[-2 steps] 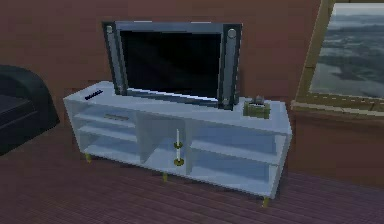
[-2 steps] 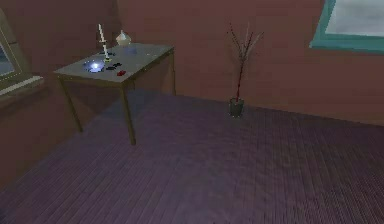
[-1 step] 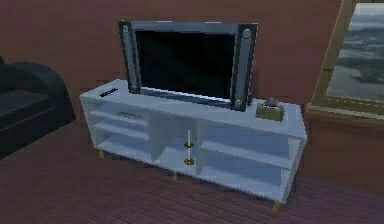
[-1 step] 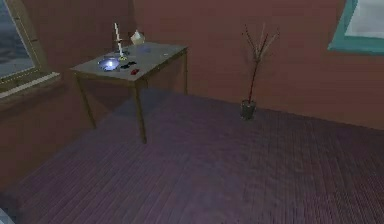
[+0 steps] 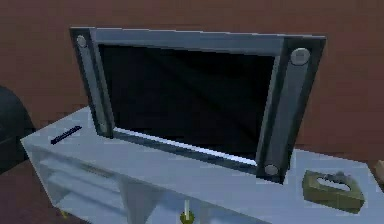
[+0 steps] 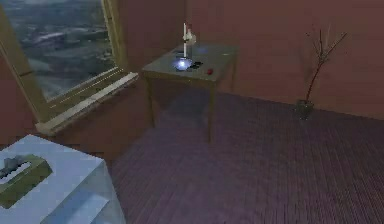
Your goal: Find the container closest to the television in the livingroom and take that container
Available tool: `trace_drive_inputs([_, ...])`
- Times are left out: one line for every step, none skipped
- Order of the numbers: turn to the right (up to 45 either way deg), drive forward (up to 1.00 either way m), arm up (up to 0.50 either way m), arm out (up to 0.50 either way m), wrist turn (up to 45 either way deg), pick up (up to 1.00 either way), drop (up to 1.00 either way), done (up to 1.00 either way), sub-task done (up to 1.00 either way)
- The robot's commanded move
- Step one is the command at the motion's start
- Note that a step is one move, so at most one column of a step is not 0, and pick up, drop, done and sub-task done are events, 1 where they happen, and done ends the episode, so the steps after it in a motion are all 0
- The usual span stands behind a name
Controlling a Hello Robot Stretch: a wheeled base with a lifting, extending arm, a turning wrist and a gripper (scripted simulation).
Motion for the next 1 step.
trace_drive_inputs([45.0,0.00,0.00,0.00,0.0,0.00,0.00,0.00,0.00])
